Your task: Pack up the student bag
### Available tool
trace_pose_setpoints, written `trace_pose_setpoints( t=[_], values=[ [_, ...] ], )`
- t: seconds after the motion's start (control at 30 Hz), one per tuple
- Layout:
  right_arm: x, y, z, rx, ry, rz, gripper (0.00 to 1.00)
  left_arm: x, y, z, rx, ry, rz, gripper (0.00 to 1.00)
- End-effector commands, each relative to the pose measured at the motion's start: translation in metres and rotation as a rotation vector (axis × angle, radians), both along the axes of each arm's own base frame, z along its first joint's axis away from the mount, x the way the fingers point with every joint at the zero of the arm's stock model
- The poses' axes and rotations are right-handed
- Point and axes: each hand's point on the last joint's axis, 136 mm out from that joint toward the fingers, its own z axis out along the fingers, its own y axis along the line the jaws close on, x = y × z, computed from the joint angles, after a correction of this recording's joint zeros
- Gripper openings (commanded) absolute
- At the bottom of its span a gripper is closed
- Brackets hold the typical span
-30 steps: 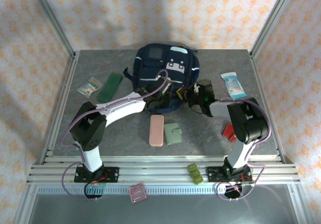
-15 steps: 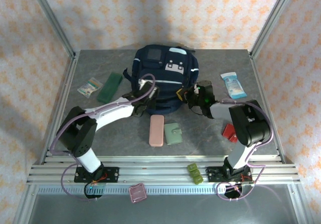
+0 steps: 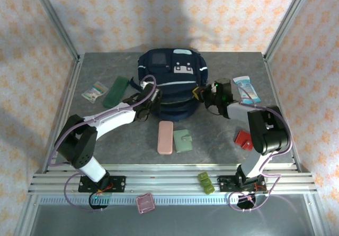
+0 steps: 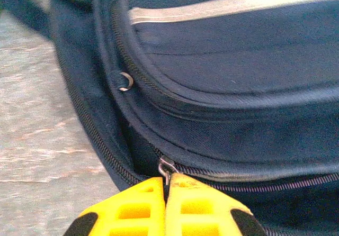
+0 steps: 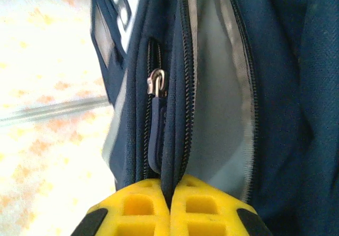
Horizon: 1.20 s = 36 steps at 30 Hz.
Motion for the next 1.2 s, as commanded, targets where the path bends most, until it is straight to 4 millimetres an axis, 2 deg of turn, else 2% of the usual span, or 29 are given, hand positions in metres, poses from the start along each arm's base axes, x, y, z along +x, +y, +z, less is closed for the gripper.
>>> trace_pose_setpoints(
  t=[0.0, 0.1, 0.13, 0.27, 0.4, 0.47, 0.57, 0.6, 0.73, 0.87, 1.03, 1.17],
  values=[
    [0.031, -0.034, 0.049, -0.077, -0.15, -0.112, 0.01, -0.008, -0.048, 0.02, -0.099, -0.016, -0.098, 0.0],
    [0.026, -0.021, 0.054, -0.064, -0.168, -0.074, 0.31, -0.006, -0.072, 0.024, -0.148, -0.029, -0.134, 0.0],
    [0.021, -0.012, 0.053, -0.06, -0.171, -0.054, 0.37, -0.004, -0.074, 0.023, -0.151, -0.027, -0.132, 0.0],
    [-0.002, 0.029, 0.043, -0.032, -0.161, 0.041, 0.43, -0.001, -0.081, 0.019, -0.165, -0.024, -0.137, 0.0],
    [-0.022, 0.061, 0.024, -0.002, -0.123, 0.1, 0.41, -0.002, -0.081, 0.02, -0.176, -0.03, -0.133, 0.0],
    [-0.026, 0.073, 0.017, 0.007, -0.106, 0.123, 0.35, -0.004, -0.078, 0.019, -0.175, -0.03, -0.128, 0.0],
    [-0.027, 0.082, 0.002, -0.005, -0.069, 0.143, 0.05, -0.005, -0.069, 0.017, -0.149, -0.037, -0.098, 0.0],
    [-0.027, 0.083, 0.001, -0.001, -0.066, 0.144, 0.0, -0.004, -0.063, 0.017, -0.127, -0.043, -0.08, 0.0],
    [-0.025, 0.077, 0.001, -0.018, -0.068, 0.122, 0.0, -0.003, -0.031, 0.008, -0.044, -0.039, -0.006, 0.0],
    [-0.023, 0.06, 0.002, -0.032, -0.069, 0.067, 0.0, 0.003, 0.014, 0.0, -0.036, -0.027, 0.098, 0.0],
    [-0.024, 0.046, 0.014, -0.021, -0.105, 0.035, 0.0, 0.02, 0.079, -0.006, 0.011, -0.035, 0.266, 0.0],
    [-0.027, 0.045, 0.021, -0.013, -0.125, 0.033, 0.0, 0.041, 0.118, -0.003, 0.022, -0.059, 0.397, 0.0]
  ],
)
